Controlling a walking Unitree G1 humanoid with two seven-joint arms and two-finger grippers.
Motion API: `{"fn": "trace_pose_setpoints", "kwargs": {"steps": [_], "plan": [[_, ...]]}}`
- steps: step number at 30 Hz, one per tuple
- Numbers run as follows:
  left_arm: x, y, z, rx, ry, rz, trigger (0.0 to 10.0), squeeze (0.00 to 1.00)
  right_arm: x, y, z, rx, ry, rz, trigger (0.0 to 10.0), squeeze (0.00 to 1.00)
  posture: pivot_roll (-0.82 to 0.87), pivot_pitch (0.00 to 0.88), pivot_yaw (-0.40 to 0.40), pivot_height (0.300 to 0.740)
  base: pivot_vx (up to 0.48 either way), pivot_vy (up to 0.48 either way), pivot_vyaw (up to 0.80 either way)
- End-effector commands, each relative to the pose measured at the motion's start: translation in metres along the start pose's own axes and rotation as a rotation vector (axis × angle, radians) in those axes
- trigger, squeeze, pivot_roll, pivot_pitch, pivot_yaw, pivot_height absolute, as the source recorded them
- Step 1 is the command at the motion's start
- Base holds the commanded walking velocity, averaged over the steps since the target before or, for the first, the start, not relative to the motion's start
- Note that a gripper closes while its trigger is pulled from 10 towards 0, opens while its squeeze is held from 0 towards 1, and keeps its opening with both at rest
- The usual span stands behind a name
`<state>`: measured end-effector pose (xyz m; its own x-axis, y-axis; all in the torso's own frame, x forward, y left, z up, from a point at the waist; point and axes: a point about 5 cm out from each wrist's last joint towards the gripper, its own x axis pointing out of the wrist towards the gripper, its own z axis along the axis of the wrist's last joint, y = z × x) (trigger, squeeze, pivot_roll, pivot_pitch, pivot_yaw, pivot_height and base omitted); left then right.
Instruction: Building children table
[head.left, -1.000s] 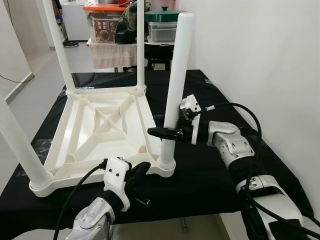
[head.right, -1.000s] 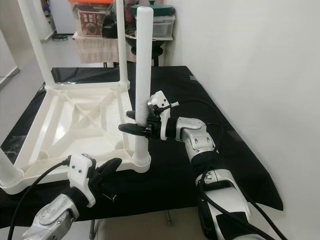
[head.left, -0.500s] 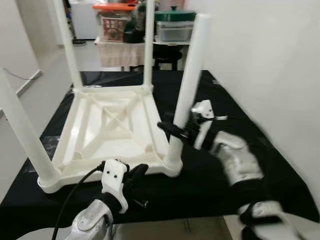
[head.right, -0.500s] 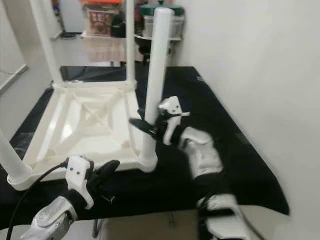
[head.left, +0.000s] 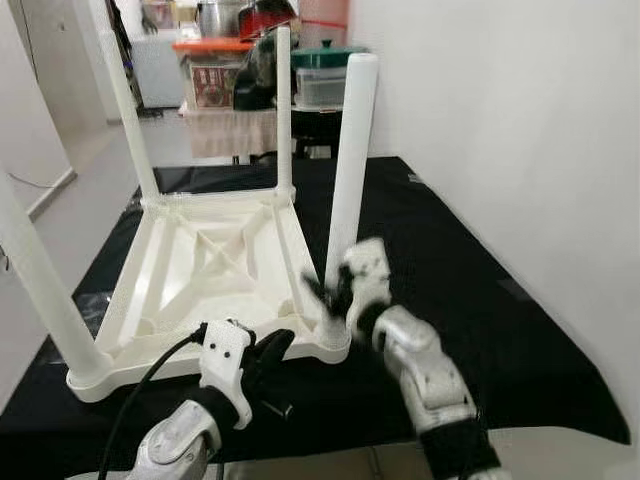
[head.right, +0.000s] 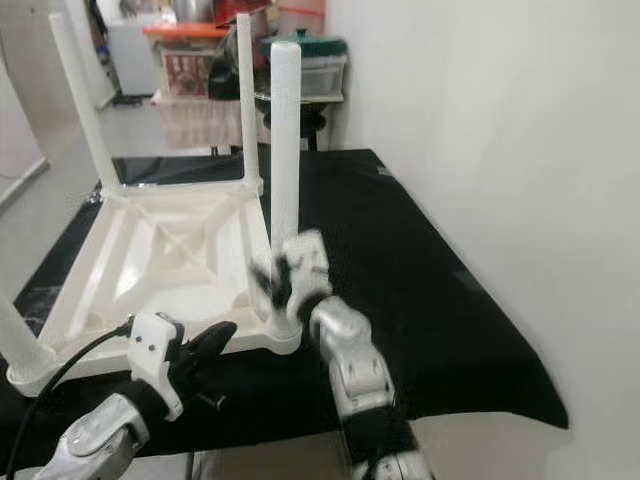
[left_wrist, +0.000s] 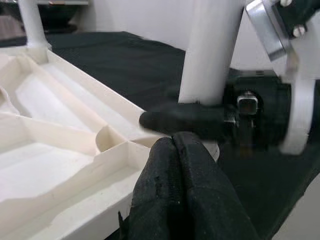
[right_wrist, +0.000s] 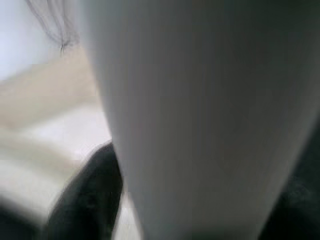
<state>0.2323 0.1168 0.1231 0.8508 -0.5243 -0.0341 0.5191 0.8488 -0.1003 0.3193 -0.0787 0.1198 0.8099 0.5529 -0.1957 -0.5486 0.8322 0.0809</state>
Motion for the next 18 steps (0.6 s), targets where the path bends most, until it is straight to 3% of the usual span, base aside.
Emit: {"fn": "trace_pose_setpoints", "kwargs": {"steps": [1,4,7,8,10,11,18], "plan": [[0.000,0.001,-0.001,0.003,0.013,0.003,10.0,0.00,0.003,0.005,0.023,-0.006,-0.075,0.094,10.0,1.00,-0.02,0.000,-0.019,0.740,0.000,0.000,0.00],[0.000,0.001,-0.001,0.003,0.013,0.002,10.0,0.00,0.003,0.004,0.027,-0.015,-0.088,0.129,10.0,1.00,-0.02,0.000,-0.015,0.740,0.000,0.000,0.00],[0.001,0.001,-0.001,0.000,0.014,-0.002,10.0,0.00,0.006,-0.008,0.053,-0.078,-0.141,0.325,10.0,1.00,-0.01,0.000,-0.016,0.740,0.000,0.000,0.00],[0.001,0.001,-0.001,-0.001,0.015,-0.003,10.0,0.00,0.006,-0.012,0.062,-0.113,-0.143,0.413,10.0,0.53,-0.01,0.000,-0.022,0.740,0.000,0.000,0.00],[0.001,0.001,-0.001,-0.002,0.015,-0.004,10.0,0.00,0.006,-0.014,0.067,-0.136,-0.139,0.466,10.0,0.53,-0.01,0.000,-0.022,0.740,0.000,0.000,0.00],[0.002,0.000,-0.001,-0.002,0.015,-0.004,10.0,0.00,0.007,-0.018,0.072,-0.165,-0.129,0.515,10.0,0.00,0.00,0.000,-0.029,0.740,0.000,0.000,0.00],[0.004,-0.001,-0.002,-0.002,0.014,0.004,10.0,0.00,0.012,-0.035,0.102,-0.219,-0.113,0.640,10.0,0.00,0.01,0.000,-0.054,0.740,0.000,0.000,0.00]]}}
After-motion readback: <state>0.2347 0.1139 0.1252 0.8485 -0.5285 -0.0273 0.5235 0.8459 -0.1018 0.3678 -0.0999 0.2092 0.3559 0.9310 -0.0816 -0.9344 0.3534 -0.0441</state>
